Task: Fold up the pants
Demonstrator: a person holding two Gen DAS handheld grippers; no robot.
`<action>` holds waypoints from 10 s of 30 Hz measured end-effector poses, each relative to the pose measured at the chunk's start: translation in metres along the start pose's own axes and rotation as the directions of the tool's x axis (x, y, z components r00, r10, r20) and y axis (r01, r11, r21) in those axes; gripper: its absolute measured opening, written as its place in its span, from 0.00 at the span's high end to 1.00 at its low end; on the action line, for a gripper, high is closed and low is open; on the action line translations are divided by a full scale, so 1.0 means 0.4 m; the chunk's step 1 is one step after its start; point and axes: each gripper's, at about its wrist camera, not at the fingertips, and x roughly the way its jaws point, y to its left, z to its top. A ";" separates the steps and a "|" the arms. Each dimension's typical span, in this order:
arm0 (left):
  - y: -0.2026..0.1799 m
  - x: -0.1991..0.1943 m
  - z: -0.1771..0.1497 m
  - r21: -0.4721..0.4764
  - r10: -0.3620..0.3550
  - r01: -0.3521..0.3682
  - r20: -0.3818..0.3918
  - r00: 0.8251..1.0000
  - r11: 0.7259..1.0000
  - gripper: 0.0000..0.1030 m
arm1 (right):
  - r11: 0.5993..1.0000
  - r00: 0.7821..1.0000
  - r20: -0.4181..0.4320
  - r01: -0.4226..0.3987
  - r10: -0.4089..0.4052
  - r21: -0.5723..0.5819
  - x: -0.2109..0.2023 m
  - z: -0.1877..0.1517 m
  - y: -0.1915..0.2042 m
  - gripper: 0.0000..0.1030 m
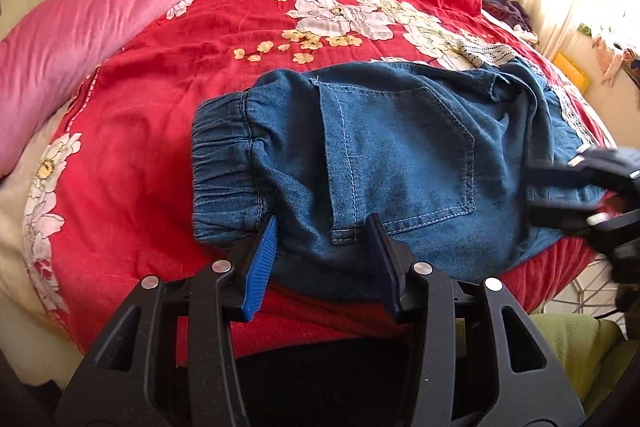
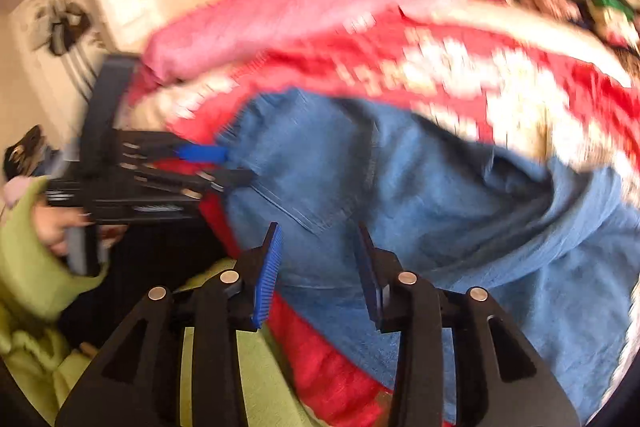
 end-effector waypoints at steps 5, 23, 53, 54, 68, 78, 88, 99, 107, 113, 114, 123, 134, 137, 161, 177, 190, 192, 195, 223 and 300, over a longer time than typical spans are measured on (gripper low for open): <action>-0.007 -0.001 -0.002 0.007 -0.005 0.005 0.005 1.000 1.000 0.64 | 0.998 0.997 -0.071 0.000 0.005 0.070 0.045 -0.023 -0.026 0.65; -0.137 -0.133 0.056 0.033 -0.129 0.127 0.081 0.988 0.991 0.40 | 0.938 0.940 0.228 0.181 -0.253 0.295 -0.332 -0.040 -0.243 0.30; -0.376 0.135 0.107 0.156 -0.265 0.289 -0.158 0.951 0.944 0.58 | 0.865 0.920 -0.023 0.377 -0.392 0.333 0.022 0.252 -0.562 0.91; -0.374 0.135 0.108 0.158 -0.264 0.287 -0.155 0.952 0.945 0.58 | 0.869 0.921 0.013 0.361 -0.388 0.338 -0.013 0.245 -0.557 0.92; -0.379 0.096 0.112 0.179 -0.233 0.249 -0.106 0.967 0.952 0.50 | 0.819 0.882 0.247 0.225 -0.402 0.528 -0.429 -0.024 -0.554 0.93; -0.421 0.078 0.088 0.299 -0.217 0.240 -0.110 0.970 0.924 0.98 | 0.763 0.914 0.188 0.171 -0.358 0.623 -0.483 -0.248 -0.542 0.93; -0.427 0.073 0.061 0.374 -0.144 0.175 -0.110 0.983 0.911 0.99 | 0.712 0.951 0.127 0.118 -0.282 0.693 -0.440 -0.375 -0.538 0.83; -0.426 0.060 0.023 0.406 -0.107 0.153 -0.134 0.985 0.901 1.00 | 0.713 0.960 0.095 0.128 -0.264 0.689 -0.473 -0.411 -0.524 0.89; -0.397 0.031 -0.013 0.358 -0.162 0.215 -0.172 0.972 0.909 0.87 | 0.693 0.929 0.064 0.224 -0.364 0.685 -0.530 -0.421 -0.514 0.79; -0.290 -0.066 0.035 0.253 -0.124 0.128 -0.031 0.992 0.959 0.59 | 0.771 0.902 0.137 0.261 -0.409 0.581 -0.548 -0.360 -0.461 0.68; -0.255 -0.074 0.051 0.216 -0.090 0.090 -0.007 0.996 0.972 0.56 | 0.783 0.903 0.142 0.262 -0.404 0.564 -0.540 -0.352 -0.455 0.68; 0.017 -0.037 0.105 -0.126 0.169 -0.165 0.015 0.986 0.978 0.21 | 0.832 0.929 0.107 0.259 -0.353 0.491 -0.437 -0.305 -0.428 0.66; 0.092 0.032 0.091 -0.199 0.112 -0.119 -0.044 0.993 0.973 0.63 | 0.799 0.942 0.010 0.280 -0.336 0.533 -0.393 -0.373 -0.468 0.66; 0.073 -0.007 0.091 -0.191 0.145 -0.145 -0.012 0.989 0.971 0.63 | 0.818 0.934 0.052 0.282 -0.354 0.501 -0.422 -0.360 -0.446 0.66; -0.351 0.132 0.120 0.187 -0.079 0.108 -0.153 0.985 0.976 0.41 | 0.902 0.941 -0.035 0.313 -0.338 -0.297 -0.188 -0.259 -0.198 0.91; -0.342 0.126 0.100 0.177 -0.064 0.090 -0.146 0.987 0.980 0.34 | 0.985 0.981 0.088 0.170 -0.172 0.033 -0.349 -0.319 -0.260 0.62; -0.347 0.095 0.078 0.236 -0.036 0.064 -0.124 0.992 0.970 0.33 | 0.913 0.954 0.031 0.277 -0.299 0.299 -0.357 -0.328 -0.397 0.52; -0.344 0.064 0.091 0.242 -0.043 0.063 -0.088 0.995 0.968 0.32 | 0.901 0.947 0.086 0.264 -0.311 0.345 -0.413 -0.326 -0.416 0.48; -0.314 0.029 0.133 0.196 -0.061 0.068 -0.045 0.997 0.978 0.30 | 0.869 0.921 0.131 0.290 -0.368 0.401 -0.475 -0.319 -0.450 0.36; -0.376 0.307 0.441 0.270 -0.123 0.145 -0.098 0.988 0.952 0.23 | 0.814 0.966 0.033 0.197 -0.256 0.547 -0.280 -0.128 -0.843 0.44; -0.053 0.047 0.115 -0.056 0.098 -0.100 -0.050 0.994 0.993 0.33 | 0.850 0.931 0.094 0.276 -0.352 0.449 -0.482 -0.390 -0.533 0.46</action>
